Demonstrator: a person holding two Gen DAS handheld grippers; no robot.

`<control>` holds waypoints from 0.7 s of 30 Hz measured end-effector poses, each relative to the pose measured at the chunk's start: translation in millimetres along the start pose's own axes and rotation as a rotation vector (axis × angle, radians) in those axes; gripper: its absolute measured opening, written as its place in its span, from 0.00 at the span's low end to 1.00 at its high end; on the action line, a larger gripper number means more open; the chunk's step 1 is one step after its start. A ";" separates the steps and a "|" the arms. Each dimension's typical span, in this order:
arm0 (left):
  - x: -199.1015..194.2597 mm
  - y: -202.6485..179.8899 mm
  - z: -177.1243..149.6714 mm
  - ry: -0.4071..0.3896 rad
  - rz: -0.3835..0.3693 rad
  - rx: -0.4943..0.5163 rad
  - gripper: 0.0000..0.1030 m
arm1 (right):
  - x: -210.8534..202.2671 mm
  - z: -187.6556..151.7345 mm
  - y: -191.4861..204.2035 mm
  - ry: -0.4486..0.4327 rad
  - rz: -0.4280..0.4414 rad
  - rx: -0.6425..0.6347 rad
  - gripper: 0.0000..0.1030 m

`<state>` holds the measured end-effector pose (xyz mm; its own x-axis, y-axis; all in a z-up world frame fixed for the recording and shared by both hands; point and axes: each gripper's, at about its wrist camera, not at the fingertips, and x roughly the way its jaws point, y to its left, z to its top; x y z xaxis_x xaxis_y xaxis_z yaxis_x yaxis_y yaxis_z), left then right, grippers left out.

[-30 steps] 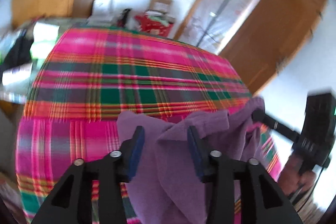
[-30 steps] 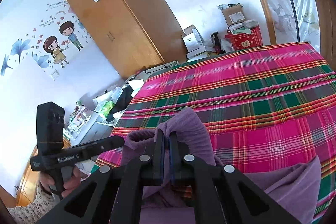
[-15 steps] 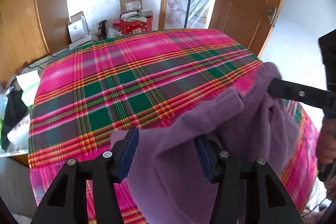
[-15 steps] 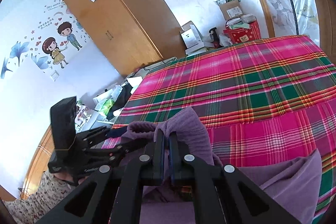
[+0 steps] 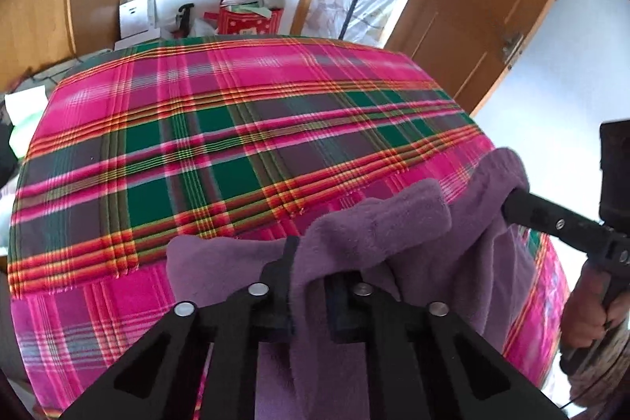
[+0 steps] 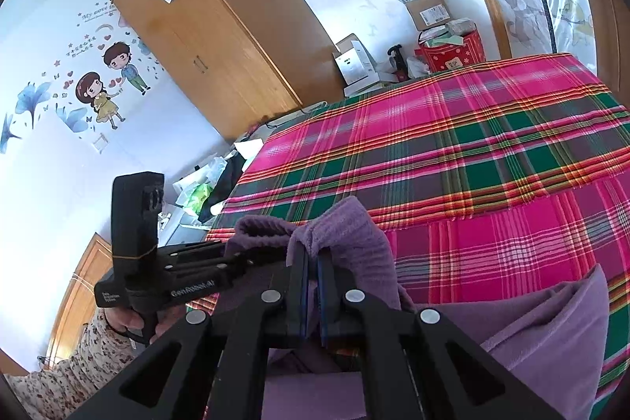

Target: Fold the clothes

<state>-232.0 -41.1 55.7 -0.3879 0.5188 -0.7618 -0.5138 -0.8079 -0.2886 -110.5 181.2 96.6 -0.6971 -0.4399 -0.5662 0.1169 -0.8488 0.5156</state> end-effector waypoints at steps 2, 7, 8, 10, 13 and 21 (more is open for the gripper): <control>-6.0 0.7 -1.1 -0.016 -0.004 -0.016 0.04 | -0.4 -0.5 0.3 -0.003 -0.003 0.002 0.04; -26.4 3.2 -2.7 -0.077 -0.001 -0.062 0.03 | -6.2 -0.5 2.5 -0.019 -0.015 -0.002 0.04; -31.3 4.1 -2.9 -0.092 0.001 -0.075 0.03 | -8.7 0.3 3.5 -0.025 -0.018 -0.006 0.04; -42.3 6.1 -3.5 -0.124 0.009 -0.097 0.03 | -14.2 3.3 6.0 -0.040 -0.024 -0.017 0.04; -61.4 10.1 -6.5 -0.170 0.021 -0.127 0.02 | -21.3 8.0 10.1 -0.054 -0.032 -0.040 0.04; -107.6 25.4 -24.9 -0.260 0.066 -0.215 0.02 | -24.1 21.0 25.9 -0.066 -0.046 -0.116 0.04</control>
<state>-184.2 -124.4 115.9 -0.6115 0.4948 -0.6175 -0.3184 -0.8683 -0.3805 -105.5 176.0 137.1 -0.7484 -0.3827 -0.5417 0.1625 -0.8976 0.4098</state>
